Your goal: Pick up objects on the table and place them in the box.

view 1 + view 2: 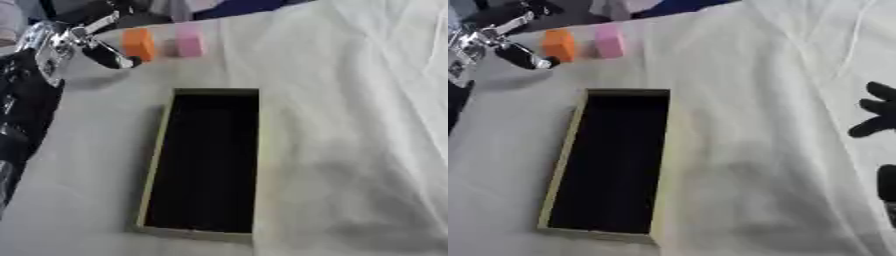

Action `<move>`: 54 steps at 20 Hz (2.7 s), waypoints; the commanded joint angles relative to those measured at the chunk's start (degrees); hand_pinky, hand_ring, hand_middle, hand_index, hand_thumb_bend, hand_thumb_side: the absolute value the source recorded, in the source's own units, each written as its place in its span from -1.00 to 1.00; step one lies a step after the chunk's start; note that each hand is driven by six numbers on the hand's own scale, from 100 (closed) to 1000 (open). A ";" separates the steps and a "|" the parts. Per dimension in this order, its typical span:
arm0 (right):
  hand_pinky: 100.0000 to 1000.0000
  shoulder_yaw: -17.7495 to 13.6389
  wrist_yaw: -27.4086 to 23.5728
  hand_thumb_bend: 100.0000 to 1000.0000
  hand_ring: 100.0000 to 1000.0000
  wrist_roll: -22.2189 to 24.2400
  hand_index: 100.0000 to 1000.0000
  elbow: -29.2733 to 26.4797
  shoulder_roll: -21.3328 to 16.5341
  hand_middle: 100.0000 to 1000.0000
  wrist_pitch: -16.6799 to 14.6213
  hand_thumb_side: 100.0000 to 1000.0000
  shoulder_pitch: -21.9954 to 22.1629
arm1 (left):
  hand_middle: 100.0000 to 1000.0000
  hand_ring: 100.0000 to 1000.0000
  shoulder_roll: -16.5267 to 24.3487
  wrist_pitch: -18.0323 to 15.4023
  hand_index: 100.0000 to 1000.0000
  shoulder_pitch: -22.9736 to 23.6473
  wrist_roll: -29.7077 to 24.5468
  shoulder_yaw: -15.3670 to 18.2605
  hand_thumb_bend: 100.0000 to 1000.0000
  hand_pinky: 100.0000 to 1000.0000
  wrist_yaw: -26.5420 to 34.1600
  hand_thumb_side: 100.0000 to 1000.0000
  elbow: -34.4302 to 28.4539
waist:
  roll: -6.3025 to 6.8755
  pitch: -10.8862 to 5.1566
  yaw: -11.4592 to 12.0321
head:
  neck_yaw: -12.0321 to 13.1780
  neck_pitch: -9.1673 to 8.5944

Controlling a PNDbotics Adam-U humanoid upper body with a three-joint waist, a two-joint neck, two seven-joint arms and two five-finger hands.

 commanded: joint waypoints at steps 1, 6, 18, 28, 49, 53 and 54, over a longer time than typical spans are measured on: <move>0.75 0.04 0.98 -1.00 0.92 -0.25 0.76 -0.64 -0.85 0.10 0.29 0.22 -0.25 | 0.83 0.85 2.65 1.54 0.94 -1.68 0.85 0.79 -0.31 0.76 -0.63 -1.00 -0.37 | -0.16 -0.89 -0.23 | 0.40 -0.79; 0.75 0.23 1.56 -1.00 0.92 -0.34 0.76 -0.64 -0.64 0.10 0.47 0.22 -0.22 | 0.82 0.85 3.34 2.48 0.93 -1.72 1.26 1.05 -0.28 0.77 -1.06 -1.00 0.25 | 0.28 -0.67 -1.06 | 0.96 -0.97; 0.76 0.46 2.42 -1.00 0.93 -0.41 0.76 -0.64 -0.54 0.09 0.40 0.22 -0.57 | 0.80 0.85 5.57 3.87 0.90 -2.39 -2.42 1.72 -0.15 0.77 -1.85 -1.00 2.13 | 1.72 0.12 -3.79 | 2.12 -1.72; 0.76 0.94 3.41 -1.00 0.93 -0.47 0.76 -0.64 -0.51 0.08 0.33 0.24 -1.05 | 0.78 0.82 6.62 5.90 0.85 -3.21 -5.53 2.26 -0.12 0.72 -5.44 -1.00 3.11 | 2.94 1.20 -5.86 | 3.22 -2.61; 0.76 1.81 5.13 -1.00 0.93 -0.56 0.76 -0.64 0.12 0.06 0.47 0.26 -0.78 | 0.51 0.22 7.91 8.86 0.65 -3.69 -8.88 2.91 -0.67 0.01 -3.99 -1.00 6.23 | 3.37 2.30 -7.00 | 4.07 -3.48; 0.76 1.79 5.23 -1.00 0.93 -0.69 0.76 -0.64 0.25 0.06 0.52 0.26 -0.56 | 0.42 0.13 7.82 8.36 0.61 -3.61 -9.16 2.82 -0.72 -0.06 -2.53 -1.00 6.04 | 3.17 2.06 -6.93 | 3.64 -3.09; 0.76 1.79 5.24 -1.00 0.93 -0.70 0.76 -0.64 0.26 0.06 0.52 0.26 -0.54 | 0.42 0.13 7.83 8.35 0.61 -3.60 -9.21 2.78 -0.72 -0.06 -2.35 -1.00 6.02 | 3.16 2.04 -6.92 | 3.62 -3.07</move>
